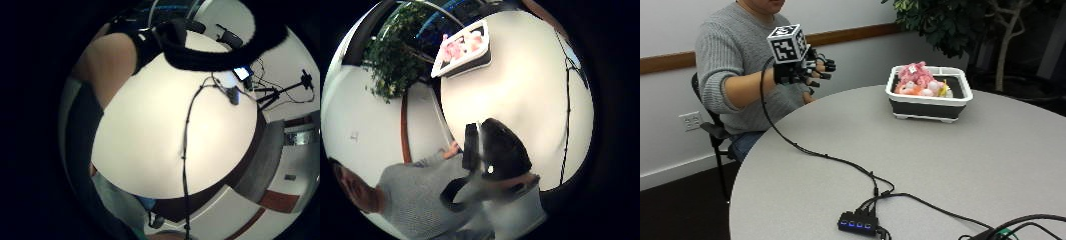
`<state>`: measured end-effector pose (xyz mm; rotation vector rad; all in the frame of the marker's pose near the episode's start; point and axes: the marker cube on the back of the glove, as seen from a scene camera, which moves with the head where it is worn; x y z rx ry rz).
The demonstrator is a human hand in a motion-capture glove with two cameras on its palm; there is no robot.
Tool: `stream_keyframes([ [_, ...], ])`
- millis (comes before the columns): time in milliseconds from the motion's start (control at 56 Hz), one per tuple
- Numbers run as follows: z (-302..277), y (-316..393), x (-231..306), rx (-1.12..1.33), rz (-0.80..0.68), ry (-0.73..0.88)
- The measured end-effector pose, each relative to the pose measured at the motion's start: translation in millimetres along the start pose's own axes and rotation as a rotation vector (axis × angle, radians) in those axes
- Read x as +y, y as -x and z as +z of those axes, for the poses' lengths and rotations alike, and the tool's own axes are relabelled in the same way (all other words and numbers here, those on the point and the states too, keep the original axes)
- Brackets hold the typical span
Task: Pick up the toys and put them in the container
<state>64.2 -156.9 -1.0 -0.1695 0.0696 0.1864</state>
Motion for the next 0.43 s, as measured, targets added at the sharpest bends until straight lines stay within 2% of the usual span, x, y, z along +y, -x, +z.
stream_keyframes([
  [214, 48.9, 45.6, 112.1, 0.061, -0.085, -0.050],
  [429, 71.3, 33.3, 133.3, 0.067, -0.046, 0.039],
])
